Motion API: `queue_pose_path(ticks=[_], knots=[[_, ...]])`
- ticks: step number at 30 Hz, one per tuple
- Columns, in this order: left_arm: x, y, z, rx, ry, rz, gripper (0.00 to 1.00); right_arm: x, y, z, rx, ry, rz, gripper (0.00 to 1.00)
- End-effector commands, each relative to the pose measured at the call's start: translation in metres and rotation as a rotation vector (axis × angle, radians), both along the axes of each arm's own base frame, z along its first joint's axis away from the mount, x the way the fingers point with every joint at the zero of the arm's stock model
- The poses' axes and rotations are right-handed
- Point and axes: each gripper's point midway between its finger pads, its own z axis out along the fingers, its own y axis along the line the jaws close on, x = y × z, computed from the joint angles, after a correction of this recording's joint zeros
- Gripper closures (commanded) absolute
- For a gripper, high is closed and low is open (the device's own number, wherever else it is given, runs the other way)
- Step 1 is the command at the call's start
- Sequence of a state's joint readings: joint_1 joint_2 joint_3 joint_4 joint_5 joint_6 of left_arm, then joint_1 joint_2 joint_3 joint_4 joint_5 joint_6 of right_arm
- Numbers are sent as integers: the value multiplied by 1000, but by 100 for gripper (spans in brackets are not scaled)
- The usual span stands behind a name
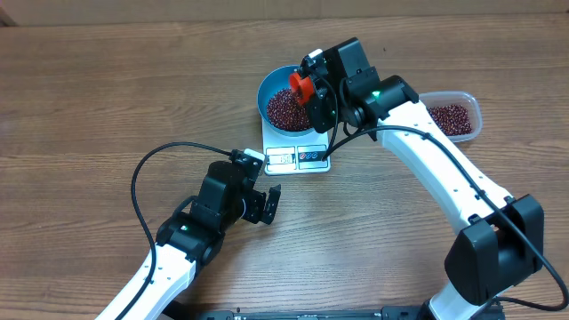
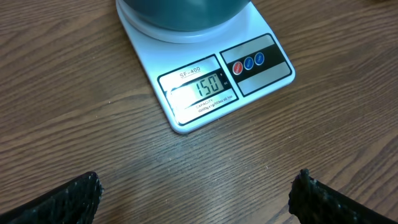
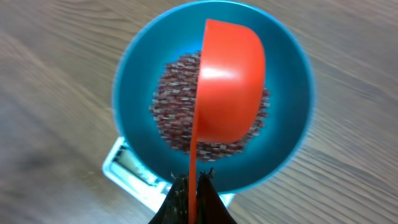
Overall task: Scoop item into bowl and weigh 150g on scale
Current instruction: 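Reposition the scoop over the bowl and keep trickling beans in, then carry the red scoop with the right gripper back to the container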
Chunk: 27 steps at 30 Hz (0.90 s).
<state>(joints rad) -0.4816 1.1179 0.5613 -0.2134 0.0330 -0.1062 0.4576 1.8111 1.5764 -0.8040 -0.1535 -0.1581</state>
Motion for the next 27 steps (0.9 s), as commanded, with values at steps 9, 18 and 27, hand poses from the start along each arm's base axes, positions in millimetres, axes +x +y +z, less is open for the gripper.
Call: queue_pose_path(ticks=[9, 18, 27], knots=[[0, 3, -3, 0, 11, 19, 0, -4, -19, 68, 524, 132, 117, 96], [0, 3, -3, 0, 11, 19, 1, -13, -85, 122, 843, 112, 206, 96], [0, 3, -3, 0, 11, 19, 1, -17, -202, 144, 883, 11, -70, 96]])
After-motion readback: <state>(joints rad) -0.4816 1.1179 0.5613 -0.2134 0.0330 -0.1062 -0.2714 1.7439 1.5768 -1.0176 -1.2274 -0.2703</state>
